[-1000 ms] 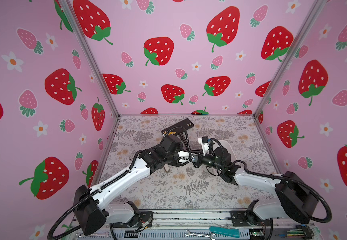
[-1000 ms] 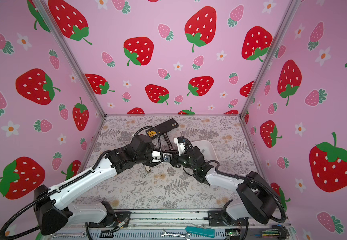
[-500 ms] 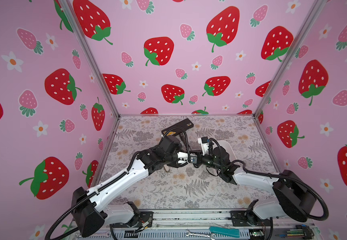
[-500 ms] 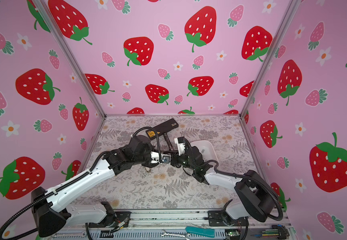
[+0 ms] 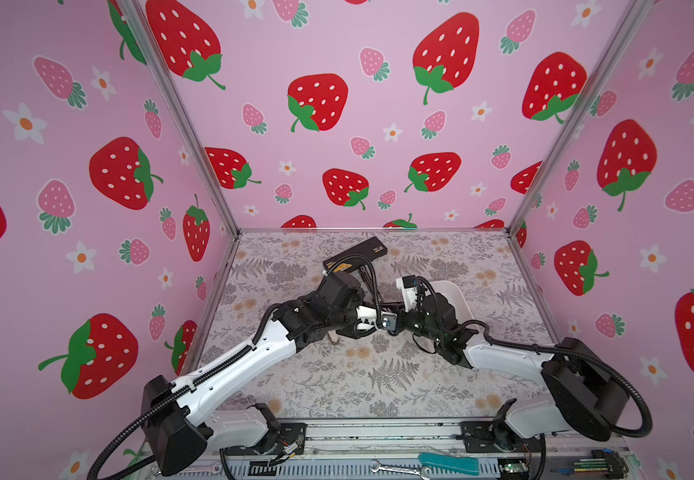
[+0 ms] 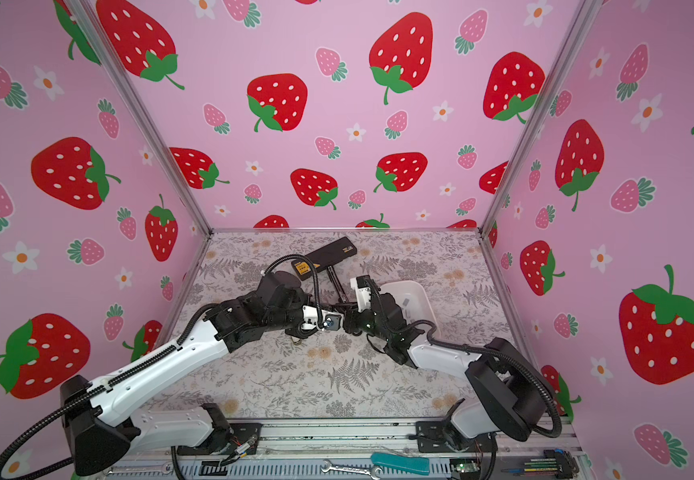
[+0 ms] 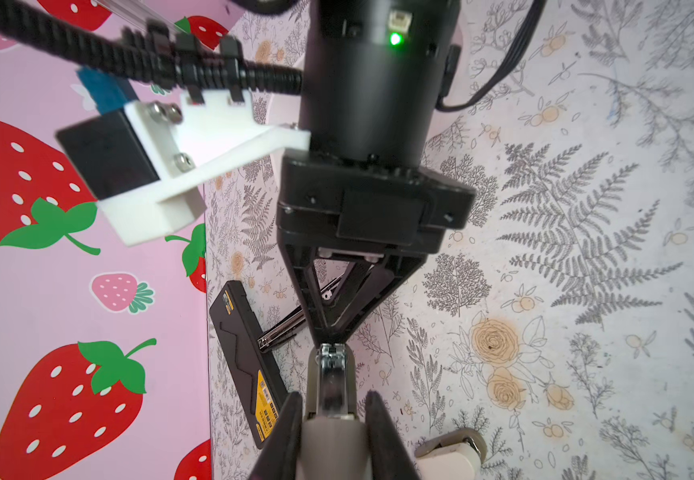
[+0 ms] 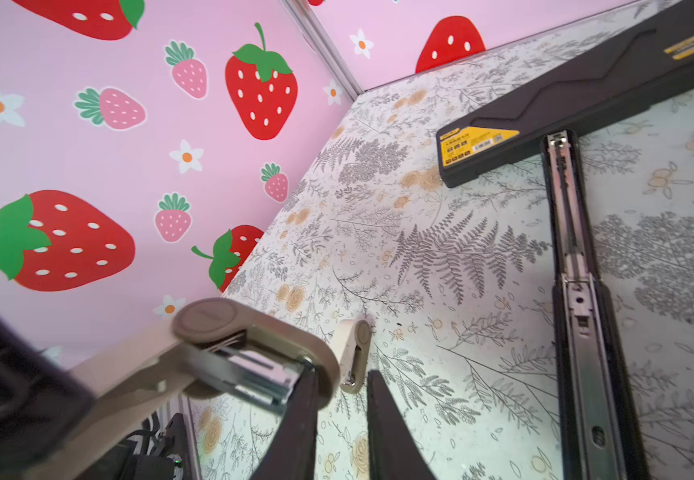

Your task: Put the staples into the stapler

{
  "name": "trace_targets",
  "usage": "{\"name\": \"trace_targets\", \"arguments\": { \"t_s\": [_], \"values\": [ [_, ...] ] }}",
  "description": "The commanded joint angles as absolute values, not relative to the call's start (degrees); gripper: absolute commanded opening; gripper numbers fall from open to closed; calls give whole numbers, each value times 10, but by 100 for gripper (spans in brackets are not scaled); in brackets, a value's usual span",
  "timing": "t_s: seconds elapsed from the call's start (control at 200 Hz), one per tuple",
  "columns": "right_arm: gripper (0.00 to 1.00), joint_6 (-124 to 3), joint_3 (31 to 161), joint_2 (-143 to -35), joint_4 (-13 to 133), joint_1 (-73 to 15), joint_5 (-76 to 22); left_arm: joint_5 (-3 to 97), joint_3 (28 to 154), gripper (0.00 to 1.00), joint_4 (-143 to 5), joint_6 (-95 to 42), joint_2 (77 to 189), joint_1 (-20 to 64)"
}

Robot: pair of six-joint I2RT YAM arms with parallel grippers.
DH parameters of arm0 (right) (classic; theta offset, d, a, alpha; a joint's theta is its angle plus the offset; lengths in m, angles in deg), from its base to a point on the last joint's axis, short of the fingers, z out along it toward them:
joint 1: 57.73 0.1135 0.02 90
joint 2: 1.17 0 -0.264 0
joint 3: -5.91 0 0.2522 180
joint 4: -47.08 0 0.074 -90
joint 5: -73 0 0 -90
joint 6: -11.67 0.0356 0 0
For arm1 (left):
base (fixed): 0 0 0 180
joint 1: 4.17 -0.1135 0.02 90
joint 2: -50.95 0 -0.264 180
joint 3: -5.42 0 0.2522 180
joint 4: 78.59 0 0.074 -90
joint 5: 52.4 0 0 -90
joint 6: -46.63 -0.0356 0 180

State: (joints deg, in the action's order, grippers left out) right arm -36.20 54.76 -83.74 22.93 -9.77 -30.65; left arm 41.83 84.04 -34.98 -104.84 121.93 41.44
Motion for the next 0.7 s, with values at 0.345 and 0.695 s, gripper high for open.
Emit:
{"name": "trace_targets", "arguments": {
  "t_s": [0.345, 0.695],
  "values": [
    [29, -375, 551, -832, 255, -102, -270, 478, 856, 0, -380, -1029, 1182, 404],
    [48, -457, 491, -722, 201, -102, -189, 490, 859, 0, -405, -981, 1180, 367]
  ]
}}
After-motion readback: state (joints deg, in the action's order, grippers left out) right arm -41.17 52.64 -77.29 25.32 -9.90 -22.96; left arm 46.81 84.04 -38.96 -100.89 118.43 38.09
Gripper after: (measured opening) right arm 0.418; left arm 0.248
